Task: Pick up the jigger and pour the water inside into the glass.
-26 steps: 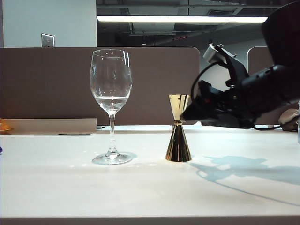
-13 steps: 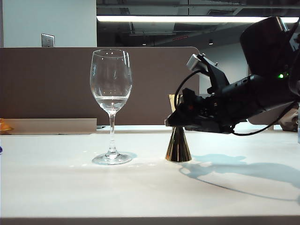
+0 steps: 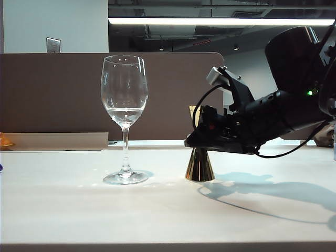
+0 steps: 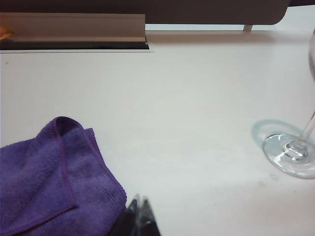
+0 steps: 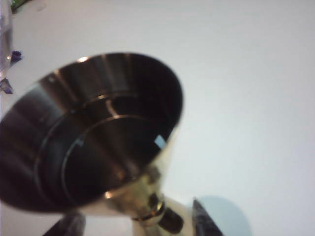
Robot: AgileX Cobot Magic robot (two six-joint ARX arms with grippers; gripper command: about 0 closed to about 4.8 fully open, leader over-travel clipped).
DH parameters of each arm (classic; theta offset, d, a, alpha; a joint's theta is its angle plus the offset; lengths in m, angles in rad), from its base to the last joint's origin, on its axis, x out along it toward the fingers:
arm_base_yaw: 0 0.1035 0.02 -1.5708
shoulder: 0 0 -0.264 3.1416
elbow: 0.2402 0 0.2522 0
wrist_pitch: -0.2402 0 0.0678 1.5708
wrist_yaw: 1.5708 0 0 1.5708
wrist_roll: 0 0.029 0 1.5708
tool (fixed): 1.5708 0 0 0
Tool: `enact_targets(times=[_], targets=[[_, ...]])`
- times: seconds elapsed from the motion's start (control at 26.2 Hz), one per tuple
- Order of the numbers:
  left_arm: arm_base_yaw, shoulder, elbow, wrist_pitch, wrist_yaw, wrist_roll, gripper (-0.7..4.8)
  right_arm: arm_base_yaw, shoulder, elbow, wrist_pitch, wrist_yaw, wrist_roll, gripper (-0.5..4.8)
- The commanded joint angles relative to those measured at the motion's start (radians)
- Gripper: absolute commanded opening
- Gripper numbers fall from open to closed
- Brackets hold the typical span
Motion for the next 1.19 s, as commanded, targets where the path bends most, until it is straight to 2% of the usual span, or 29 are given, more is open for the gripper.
enact_targets(times=[0.04, 0.54, 0.73, 0.96, 1.03, 1.19], targets=[[0.002, 0.001, -0.003, 0.005, 0.004, 0.008, -0.05, 0.000, 0.001, 0.016, 0.018, 0.020, -0.003, 2.68], [0.002, 0.001, -0.003, 0.005, 0.004, 0.008, -0.05, 0.000, 0.001, 0.058, 0.010, 0.026, -0.002, 2.59], [0.002, 0.001, -0.003, 0.005, 0.004, 0.008, -0.05, 0.000, 0.001, 0.058, 0.009, 0.027, -0.003, 1.75], [0.002, 0.001, -0.003, 0.005, 0.004, 0.008, -0.05, 0.000, 0.020, 0.058, -0.006, 0.027, -0.002, 1.74], [0.002, 0.001, -0.003, 0.005, 0.004, 0.008, -0.05, 0.000, 0.020, 0.058, -0.013, 0.027, -0.003, 1.48], [0.002, 0.001, -0.003, 0.005, 0.004, 0.008, -0.05, 0.000, 0.020, 0.065, -0.011, 0.027, -0.003, 1.43]])
